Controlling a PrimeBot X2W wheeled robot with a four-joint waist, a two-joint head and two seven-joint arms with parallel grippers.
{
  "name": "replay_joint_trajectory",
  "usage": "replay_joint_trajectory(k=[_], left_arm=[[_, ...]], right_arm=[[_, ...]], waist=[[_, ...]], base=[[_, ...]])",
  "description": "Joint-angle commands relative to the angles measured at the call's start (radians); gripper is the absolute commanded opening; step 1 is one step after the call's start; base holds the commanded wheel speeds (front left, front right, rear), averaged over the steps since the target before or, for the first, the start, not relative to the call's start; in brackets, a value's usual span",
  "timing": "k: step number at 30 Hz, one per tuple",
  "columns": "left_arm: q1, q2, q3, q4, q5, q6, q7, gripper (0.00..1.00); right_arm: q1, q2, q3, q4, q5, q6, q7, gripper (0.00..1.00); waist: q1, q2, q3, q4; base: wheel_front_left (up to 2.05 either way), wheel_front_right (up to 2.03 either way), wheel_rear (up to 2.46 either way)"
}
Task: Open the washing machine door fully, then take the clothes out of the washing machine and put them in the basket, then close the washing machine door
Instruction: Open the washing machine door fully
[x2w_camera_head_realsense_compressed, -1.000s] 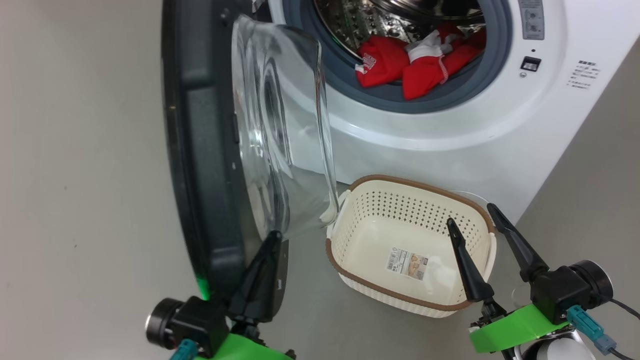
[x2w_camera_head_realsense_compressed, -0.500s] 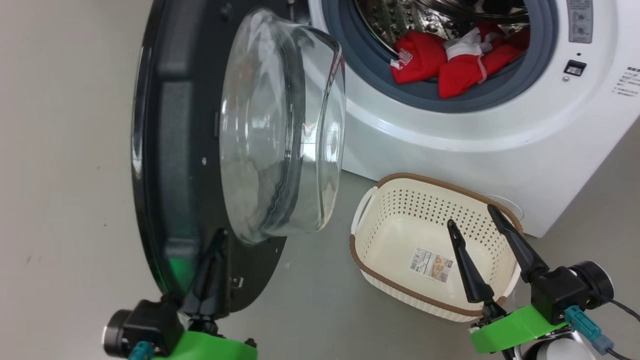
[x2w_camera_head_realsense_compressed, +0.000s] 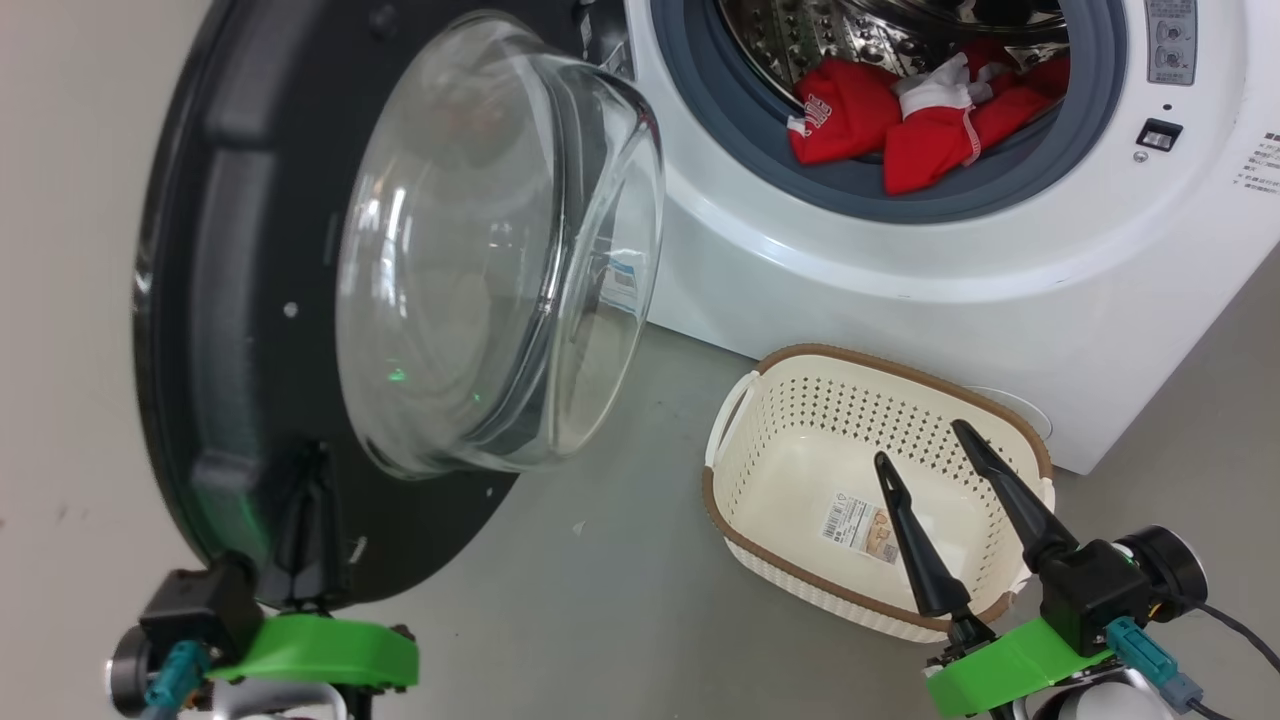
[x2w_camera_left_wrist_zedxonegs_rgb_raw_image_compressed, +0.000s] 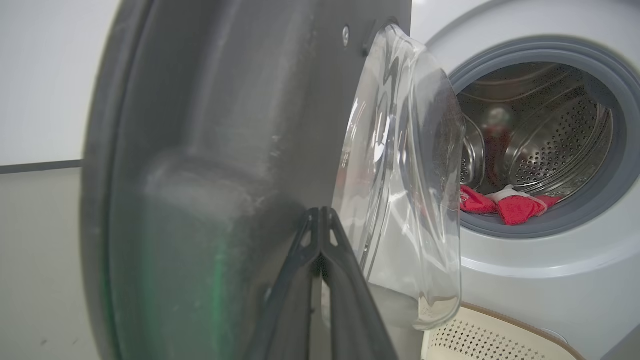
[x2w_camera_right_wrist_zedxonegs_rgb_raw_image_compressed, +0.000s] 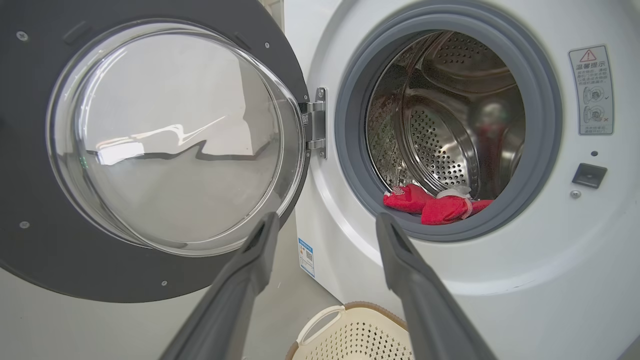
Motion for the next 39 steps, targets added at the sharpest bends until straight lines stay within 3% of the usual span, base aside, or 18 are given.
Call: replay_joint_trajectory(k=[1,39], left_arm=[[-0.044,0.037,0.07,-0.001,-0.01,0.02,-0.012,0.0],[-0.376,0.079,0.4,0.425,0.023,-0.087,-0.012,0.0]], right_arm=[[-0.035,0.001,0.027,-0.022,-0.008,0.005,-0.006,1.0],[-0.029,0.001,0.023,-0.031,-0.075,0.005,-0.006,1.0]], waist=[[0.0,0.0,-0.001,-0.001],[0.0,0.0,0.053,-0.012]], base=[[0.0,0.0,0.0],[0.0,0.0,0.0]])
